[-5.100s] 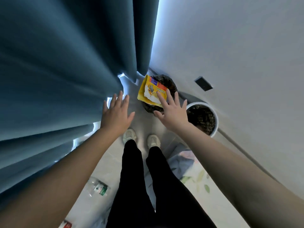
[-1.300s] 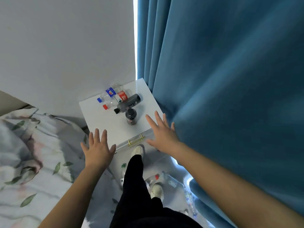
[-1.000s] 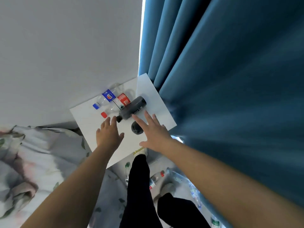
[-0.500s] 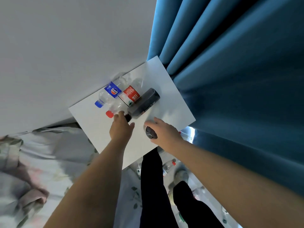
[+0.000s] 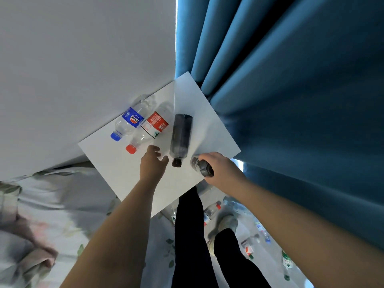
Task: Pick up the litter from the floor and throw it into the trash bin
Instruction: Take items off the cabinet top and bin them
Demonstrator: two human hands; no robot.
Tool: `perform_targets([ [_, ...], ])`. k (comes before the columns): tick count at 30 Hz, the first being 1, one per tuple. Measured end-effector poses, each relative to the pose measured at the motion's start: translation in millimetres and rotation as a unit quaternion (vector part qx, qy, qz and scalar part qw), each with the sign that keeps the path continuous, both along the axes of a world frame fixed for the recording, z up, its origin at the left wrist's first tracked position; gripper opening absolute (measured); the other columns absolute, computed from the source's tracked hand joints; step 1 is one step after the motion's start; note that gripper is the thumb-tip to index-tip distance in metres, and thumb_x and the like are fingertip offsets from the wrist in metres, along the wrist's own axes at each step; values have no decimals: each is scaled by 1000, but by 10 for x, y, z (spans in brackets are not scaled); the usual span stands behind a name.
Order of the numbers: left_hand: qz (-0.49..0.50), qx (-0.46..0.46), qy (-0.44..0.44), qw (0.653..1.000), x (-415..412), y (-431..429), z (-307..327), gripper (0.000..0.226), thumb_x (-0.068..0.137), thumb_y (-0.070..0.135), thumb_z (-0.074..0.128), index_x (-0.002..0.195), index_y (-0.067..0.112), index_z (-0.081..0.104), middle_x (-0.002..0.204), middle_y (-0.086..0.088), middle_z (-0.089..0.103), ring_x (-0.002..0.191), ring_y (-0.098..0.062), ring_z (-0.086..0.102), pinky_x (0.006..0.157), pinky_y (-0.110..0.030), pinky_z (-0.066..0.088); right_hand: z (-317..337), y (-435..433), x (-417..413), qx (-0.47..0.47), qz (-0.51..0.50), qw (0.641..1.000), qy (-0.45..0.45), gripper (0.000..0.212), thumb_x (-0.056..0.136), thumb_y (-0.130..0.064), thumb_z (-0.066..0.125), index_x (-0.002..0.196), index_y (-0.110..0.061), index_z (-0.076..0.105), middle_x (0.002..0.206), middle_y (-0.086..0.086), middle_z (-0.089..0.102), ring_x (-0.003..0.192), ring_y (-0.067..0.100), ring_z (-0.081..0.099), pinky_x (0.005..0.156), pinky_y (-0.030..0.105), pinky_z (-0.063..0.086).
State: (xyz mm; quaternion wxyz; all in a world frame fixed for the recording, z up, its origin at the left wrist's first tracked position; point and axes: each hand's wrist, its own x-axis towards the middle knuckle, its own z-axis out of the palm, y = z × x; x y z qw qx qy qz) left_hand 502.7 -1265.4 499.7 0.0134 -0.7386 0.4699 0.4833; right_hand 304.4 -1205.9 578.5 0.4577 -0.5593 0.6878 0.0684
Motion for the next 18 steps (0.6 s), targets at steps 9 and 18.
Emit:
perform_targets([
  [9, -18, 72, 10, 997, -487, 282, -216, 58, 80, 37, 71, 122, 11, 43, 102, -2, 54, 90, -23, 53, 75, -32, 44, -105, 58, -78, -52, -34, 998, -6, 44, 77, -15, 67, 117, -27, 52, 116, 3, 54, 95, 28, 58, 80, 44, 54],
  [18, -40, 31, 9, 999, -403, 317, -210, 26, 84, 39, 62, 96, 16, 66, 82, -2, 71, 83, -22, 67, 75, -32, 52, -87, 152, -179, -64, -59, 996, -1, 47, 76, -10, 67, 119, -24, 53, 119, 5, 54, 97, 28, 58, 80, 41, 53],
])
